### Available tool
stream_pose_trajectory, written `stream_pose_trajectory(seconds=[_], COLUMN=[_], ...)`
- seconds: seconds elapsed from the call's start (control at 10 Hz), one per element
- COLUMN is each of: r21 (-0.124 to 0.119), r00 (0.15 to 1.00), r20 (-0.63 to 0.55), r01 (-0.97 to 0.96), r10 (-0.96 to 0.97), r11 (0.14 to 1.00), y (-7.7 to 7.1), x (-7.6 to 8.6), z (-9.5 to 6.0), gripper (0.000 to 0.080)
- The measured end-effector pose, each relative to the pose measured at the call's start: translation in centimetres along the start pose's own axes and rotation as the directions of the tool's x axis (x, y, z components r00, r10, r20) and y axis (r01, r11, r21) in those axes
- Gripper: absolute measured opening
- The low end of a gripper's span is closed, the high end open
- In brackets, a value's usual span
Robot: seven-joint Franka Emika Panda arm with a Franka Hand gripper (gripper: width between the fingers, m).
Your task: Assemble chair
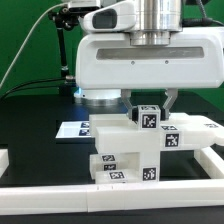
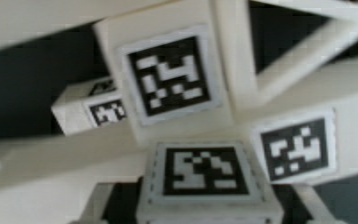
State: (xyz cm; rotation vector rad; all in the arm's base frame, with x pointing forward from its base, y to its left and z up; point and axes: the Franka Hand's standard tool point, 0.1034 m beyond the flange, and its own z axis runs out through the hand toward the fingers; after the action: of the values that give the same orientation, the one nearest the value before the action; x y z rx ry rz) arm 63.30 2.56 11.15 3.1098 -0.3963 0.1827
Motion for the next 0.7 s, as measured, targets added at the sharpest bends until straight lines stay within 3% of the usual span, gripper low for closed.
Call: stream_pose_trajectory(seconds=[0.4, 0.7], r21=[0.021, 0.033], r00=[0.941, 0.805], r20=[0.009, 0.027], r01=[-0.339, -0.594], r10=[0.339, 0.593], r11=[0.940, 0.804], y=[0.18, 0.21], x=[0.15, 0.20], z=[0.02, 0.00], gripper=[0.0281, 0.0282])
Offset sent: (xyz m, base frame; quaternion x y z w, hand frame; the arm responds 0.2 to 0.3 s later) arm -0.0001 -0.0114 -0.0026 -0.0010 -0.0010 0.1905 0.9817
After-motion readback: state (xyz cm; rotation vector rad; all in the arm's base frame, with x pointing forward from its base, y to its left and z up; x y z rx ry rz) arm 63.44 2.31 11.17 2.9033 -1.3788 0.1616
